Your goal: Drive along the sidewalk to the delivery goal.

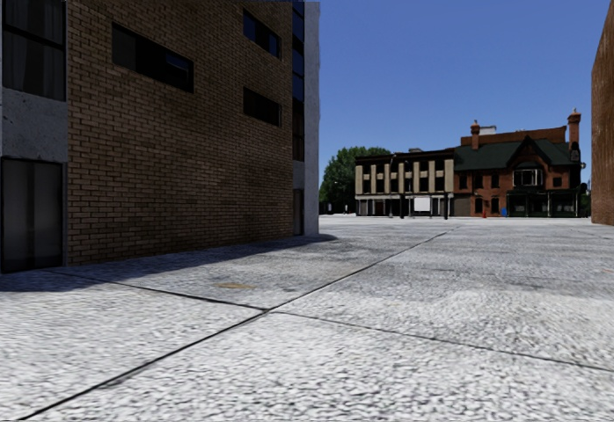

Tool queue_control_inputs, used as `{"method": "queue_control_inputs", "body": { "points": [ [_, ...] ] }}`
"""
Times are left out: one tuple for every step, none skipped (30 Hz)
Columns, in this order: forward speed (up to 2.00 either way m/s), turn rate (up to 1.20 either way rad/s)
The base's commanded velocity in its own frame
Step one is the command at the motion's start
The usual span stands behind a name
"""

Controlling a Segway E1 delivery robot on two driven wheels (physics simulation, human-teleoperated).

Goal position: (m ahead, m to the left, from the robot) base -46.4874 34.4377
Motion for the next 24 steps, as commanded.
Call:
{"method": "queue_control_inputs", "body": {
  "points": [
    [0.75, 0.52],
    [0.75, 0.52],
    [0.75, 0.52],
    [0.75, 0.52],
    [0.75, 0.52],
    [0.75, 0.52],
    [0.75, 0.52],
    [0.75, 0.52],
    [0.75, 0.52],
    [0.75, 0.52],
    [0.75, 0.52],
    [0.75, 0.53],
    [0.75, 0.53],
    [0.75, 0.53],
    [0.75, 0.53],
    [0.75, 0.53],
    [0.75, 0.53],
    [0.75, 0.53],
    [0.75, 0.53],
    [0.75, 0.53],
    [0.75, 0.53],
    [0.75, 0.53],
    [0.75, 0.53],
    [0.75, 0.53]
  ]
}}
